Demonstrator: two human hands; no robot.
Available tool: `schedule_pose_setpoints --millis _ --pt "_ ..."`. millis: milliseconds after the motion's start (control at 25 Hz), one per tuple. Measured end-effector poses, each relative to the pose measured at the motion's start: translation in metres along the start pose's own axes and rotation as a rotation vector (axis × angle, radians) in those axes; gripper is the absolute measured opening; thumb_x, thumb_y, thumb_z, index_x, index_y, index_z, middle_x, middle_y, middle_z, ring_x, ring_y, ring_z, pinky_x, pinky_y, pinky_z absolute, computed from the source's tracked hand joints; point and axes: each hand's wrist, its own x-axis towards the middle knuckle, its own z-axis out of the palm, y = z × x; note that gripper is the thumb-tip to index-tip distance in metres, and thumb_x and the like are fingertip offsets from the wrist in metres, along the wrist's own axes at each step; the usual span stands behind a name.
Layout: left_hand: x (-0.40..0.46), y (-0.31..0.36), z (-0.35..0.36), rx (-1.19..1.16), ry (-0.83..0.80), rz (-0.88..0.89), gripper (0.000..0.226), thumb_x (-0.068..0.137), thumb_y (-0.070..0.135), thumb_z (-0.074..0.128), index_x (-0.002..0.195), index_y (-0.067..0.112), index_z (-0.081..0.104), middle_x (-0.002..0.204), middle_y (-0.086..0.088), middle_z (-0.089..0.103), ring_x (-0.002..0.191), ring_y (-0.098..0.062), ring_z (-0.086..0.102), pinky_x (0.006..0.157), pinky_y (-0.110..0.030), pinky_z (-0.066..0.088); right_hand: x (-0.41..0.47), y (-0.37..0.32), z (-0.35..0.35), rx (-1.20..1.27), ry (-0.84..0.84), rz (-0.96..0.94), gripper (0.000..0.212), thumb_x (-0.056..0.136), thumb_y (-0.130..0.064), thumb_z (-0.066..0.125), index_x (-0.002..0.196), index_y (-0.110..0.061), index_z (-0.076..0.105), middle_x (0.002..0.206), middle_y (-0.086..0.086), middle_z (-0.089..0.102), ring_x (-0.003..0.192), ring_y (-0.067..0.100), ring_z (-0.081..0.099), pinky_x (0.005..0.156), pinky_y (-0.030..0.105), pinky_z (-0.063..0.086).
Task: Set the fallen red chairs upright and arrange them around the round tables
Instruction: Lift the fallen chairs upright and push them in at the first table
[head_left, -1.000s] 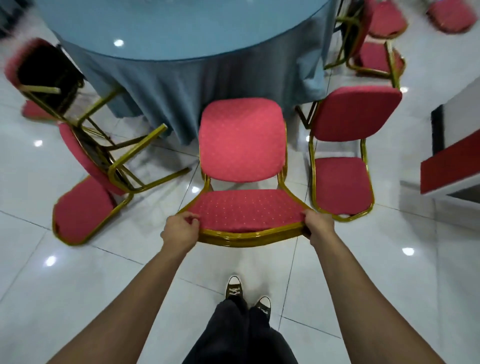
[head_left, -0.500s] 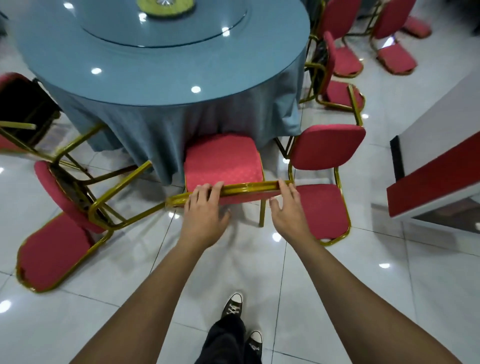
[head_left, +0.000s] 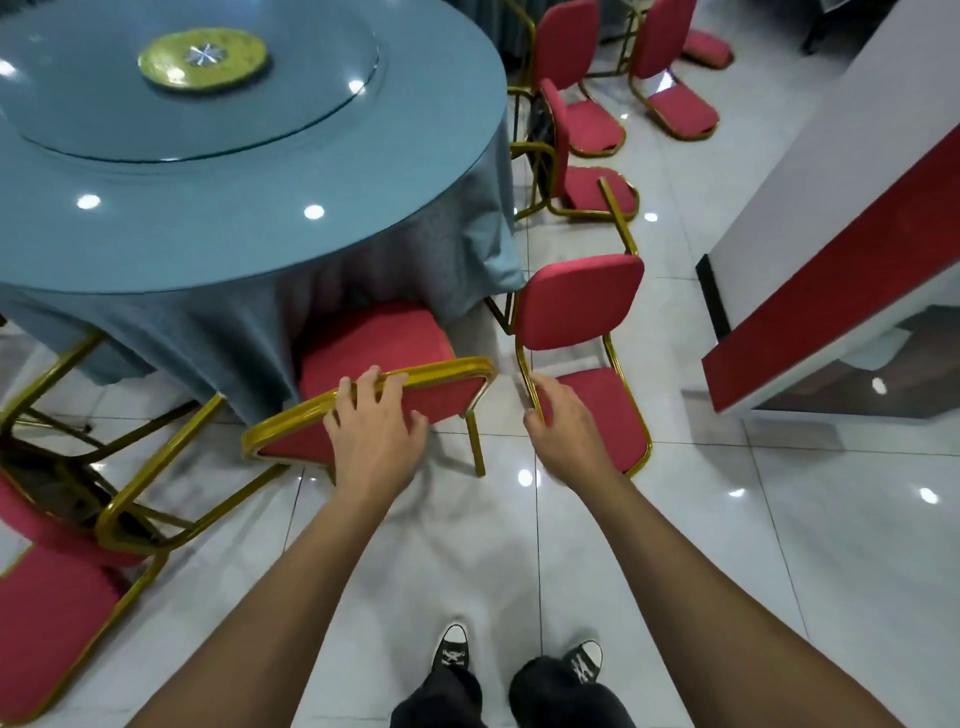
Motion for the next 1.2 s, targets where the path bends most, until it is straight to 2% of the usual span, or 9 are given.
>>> schedule_pose_setpoints --millis 120,200,280,400,600,720,960,1200 --pt "0.006 0.057 0.014 -0.027 -0.032 0.182 0.032 0.096 0.032 0.055 0.127 0.025 0.058 0.134 -0.001 0.053 0.128 -0.023 0.043 0.107 -0.04 0.033 0.008 0.028 -0.037 0.002 0.042 0.023 0.046 0.099 -0.024 0.052 0.145 -0.028 0.046 0.141 -0.002 0.052 0.128 0.019 0.048 0.101 0.033 0.04" --pt "0.012 0.098 0.031 -0.062 -0.118 0.216 0.03 0.098 0.033 0.054 0.126 0.026 0.058 0.13 0.003 0.052 0.122 -0.019 0.044 0.104 -0.036 0.035 0.014 0.05 -0.063 0.023 0.072 0.023 0.039 0.1 -0.021 0.053 0.139 -0.025 0.051 0.131 -0.002 0.057 0.117 0.015 0.051 0.094 0.028 0.04" --pt "0.018 0.144 0.054 -0.077 -0.193 0.189 0.031 0.099 0.034 0.053 0.128 0.026 0.057 0.132 0.003 0.051 0.124 -0.02 0.043 0.106 -0.039 0.039 0.022 0.08 -0.093 0.05 0.116 0.018 0.035 0.099 -0.019 0.053 0.134 -0.024 0.055 0.127 -0.002 0.06 0.113 0.014 0.054 0.095 0.031 0.045" --pt "0.014 0.204 0.087 -0.099 -0.245 0.171 0.03 0.099 0.033 0.049 0.127 0.026 0.057 0.132 0.002 0.052 0.122 -0.021 0.044 0.104 -0.039 0.039 0.037 0.129 -0.137 0.071 0.133 0.021 0.035 0.097 -0.017 0.054 0.131 -0.023 0.059 0.125 -0.002 0.063 0.116 0.017 0.058 0.101 0.038 0.048" --pt "0.013 0.28 0.129 -0.226 -0.241 0.136 0.02 0.099 0.026 0.051 0.115 0.024 0.063 0.12 0.004 0.058 0.112 -0.017 0.053 0.1 -0.038 0.044 0.072 0.2 -0.195 0.063 0.096 0.052 0.033 0.096 -0.015 0.051 0.126 -0.022 0.062 0.116 -0.001 0.065 0.104 0.016 0.061 0.094 0.037 0.051" --pt "0.022 0.302 0.156 -0.283 -0.276 0.07 0.015 0.098 0.026 0.053 0.108 0.026 0.064 0.114 0.006 0.058 0.108 -0.015 0.055 0.099 -0.04 0.046 0.096 0.236 -0.211 0.064 0.073 0.083 0.03 0.097 -0.015 0.051 0.123 -0.023 0.063 0.114 -0.001 0.066 0.101 0.013 0.062 0.091 0.036 0.053" --pt "0.071 0.333 0.227 -0.318 -0.332 -0.043 0.017 0.098 0.023 0.054 0.111 0.022 0.065 0.115 0.005 0.058 0.11 -0.014 0.055 0.099 -0.034 0.044 0.171 0.304 -0.224 0.003 -0.018 0.172 0.033 0.098 -0.015 0.049 0.127 -0.023 0.062 0.115 0.0 0.065 0.1 0.016 0.063 0.091 0.037 0.053" --pt "0.133 0.338 0.343 -0.343 -0.37 -0.156 0.018 0.096 0.018 0.054 0.109 0.022 0.065 0.113 0.006 0.059 0.106 -0.012 0.055 0.093 -0.029 0.043 0.275 0.391 -0.191 -0.039 -0.116 0.191 0.033 0.097 -0.016 0.05 0.128 -0.022 0.061 0.111 0.0 0.065 0.097 0.015 0.063 0.087 0.034 0.053"
